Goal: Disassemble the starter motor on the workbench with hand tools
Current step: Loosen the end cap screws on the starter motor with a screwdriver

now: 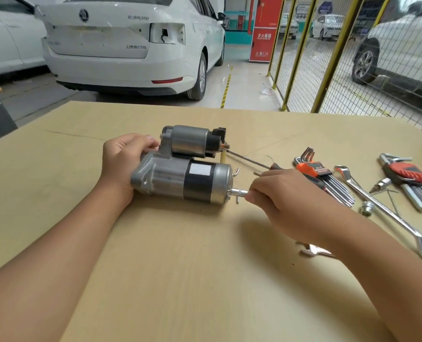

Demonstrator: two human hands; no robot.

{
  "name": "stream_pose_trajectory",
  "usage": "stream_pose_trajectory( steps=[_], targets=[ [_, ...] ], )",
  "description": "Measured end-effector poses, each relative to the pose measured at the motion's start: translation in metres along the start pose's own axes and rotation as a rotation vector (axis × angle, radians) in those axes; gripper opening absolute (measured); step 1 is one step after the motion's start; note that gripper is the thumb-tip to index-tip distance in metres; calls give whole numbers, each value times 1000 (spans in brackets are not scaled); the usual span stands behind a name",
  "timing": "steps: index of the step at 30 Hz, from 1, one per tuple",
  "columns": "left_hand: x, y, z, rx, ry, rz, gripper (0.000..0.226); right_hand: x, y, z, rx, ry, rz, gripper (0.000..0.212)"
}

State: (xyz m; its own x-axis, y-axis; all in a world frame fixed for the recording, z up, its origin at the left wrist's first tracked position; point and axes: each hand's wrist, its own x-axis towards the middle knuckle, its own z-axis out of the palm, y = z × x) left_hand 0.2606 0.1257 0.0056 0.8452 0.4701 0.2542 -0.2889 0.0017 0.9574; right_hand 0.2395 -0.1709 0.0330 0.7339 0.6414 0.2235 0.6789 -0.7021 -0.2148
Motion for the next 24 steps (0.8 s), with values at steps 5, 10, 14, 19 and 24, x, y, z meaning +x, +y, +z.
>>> stream_pose_trajectory(
  steps=[5,10,14,19,24],
  targets=[
    [-3,3,6,25,-39,-3,32,-3,8,-6,18,131,47,19],
    [-2,2,7,31,-62,-27,32,-5,6,-4,56,12,-19,21],
    [-1,2,5,35,-70,-34,31,-5,6,-3,29,-5,-11,19],
    [-3,2,8,19,-55,-31,32,-3,1,-3,42,83,34,23],
    [-5,3,8,7,-44,-39,30,-7,3,-3,56,-13,-25,17]
  ],
)
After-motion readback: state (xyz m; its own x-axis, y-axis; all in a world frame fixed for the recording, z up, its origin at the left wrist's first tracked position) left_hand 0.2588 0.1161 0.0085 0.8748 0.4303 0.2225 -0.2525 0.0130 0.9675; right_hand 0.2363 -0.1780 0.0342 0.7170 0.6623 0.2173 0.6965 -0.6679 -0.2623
